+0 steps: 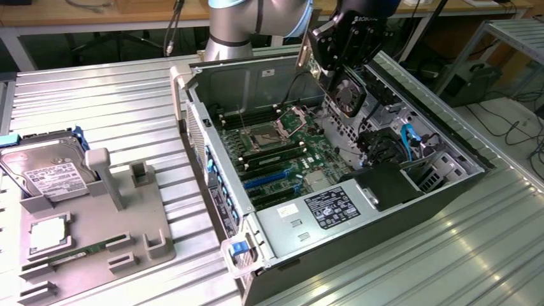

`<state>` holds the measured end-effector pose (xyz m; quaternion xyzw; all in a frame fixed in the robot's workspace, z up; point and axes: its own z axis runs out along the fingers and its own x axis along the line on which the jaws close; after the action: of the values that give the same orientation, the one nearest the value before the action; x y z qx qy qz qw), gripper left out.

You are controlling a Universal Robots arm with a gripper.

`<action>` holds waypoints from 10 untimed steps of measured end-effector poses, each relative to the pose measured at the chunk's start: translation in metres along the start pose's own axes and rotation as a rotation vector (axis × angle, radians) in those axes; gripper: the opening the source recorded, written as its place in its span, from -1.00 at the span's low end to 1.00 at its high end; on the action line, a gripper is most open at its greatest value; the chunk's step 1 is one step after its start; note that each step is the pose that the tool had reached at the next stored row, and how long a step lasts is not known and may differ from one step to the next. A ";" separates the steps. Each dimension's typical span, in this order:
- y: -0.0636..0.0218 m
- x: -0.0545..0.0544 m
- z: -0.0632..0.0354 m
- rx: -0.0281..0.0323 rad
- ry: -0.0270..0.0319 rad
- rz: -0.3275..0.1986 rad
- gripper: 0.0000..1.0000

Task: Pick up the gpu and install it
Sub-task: 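Insert the gpu into the slot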

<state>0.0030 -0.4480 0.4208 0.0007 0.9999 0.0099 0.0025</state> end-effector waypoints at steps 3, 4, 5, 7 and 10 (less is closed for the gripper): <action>0.0000 0.000 0.0000 0.0000 0.0001 -0.003 -0.44; 0.0000 0.000 0.0000 -0.0001 0.0002 -0.011 -0.44; 0.0000 0.000 0.0000 -0.0004 0.0016 -0.080 -0.44; 0.0000 0.000 0.0000 -0.0006 0.0022 -0.113 -0.44; 0.0000 0.000 0.0000 -0.0009 0.0028 -0.143 -0.44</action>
<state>0.0028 -0.4480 0.4207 -0.0705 0.9975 0.0102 0.0018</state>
